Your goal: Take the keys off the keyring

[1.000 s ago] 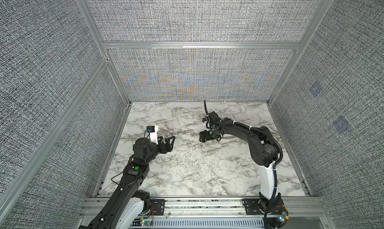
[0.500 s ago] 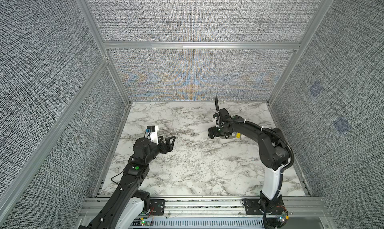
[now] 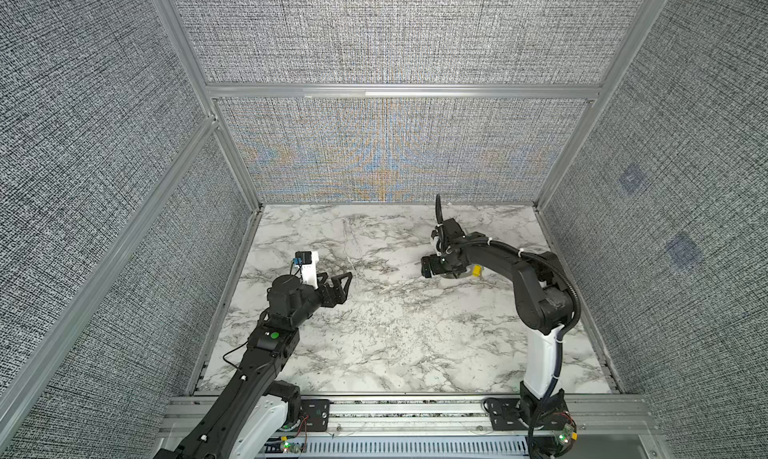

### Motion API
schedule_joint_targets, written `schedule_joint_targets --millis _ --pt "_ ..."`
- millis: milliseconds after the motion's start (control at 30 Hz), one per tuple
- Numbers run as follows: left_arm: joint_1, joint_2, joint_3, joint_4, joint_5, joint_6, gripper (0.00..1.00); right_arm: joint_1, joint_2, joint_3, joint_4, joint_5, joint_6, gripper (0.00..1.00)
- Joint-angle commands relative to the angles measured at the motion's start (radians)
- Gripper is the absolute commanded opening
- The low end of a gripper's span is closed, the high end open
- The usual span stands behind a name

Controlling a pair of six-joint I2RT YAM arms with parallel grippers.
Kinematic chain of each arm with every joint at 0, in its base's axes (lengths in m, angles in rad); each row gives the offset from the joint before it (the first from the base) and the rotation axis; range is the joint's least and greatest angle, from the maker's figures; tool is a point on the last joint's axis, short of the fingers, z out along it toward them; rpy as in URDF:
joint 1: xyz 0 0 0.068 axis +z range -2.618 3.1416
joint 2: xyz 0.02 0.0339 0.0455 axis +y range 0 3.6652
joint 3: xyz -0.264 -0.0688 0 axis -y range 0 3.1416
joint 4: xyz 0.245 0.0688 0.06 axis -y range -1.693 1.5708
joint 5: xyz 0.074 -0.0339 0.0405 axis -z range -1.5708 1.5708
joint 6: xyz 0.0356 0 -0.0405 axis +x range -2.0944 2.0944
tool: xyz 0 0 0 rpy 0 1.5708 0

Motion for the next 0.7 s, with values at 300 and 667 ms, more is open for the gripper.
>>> schedule_joint_targets --millis 300,667 --pt "-0.007 -0.003 0.004 -0.005 -0.012 0.002 0.90 -0.001 0.004 -0.044 -0.006 -0.083 -0.054 0.98" --pt "-0.013 -0.007 -0.009 0.008 -0.027 -0.011 0.90 -0.001 -0.093 -0.163 -0.099 -0.131 -0.130 0.98"
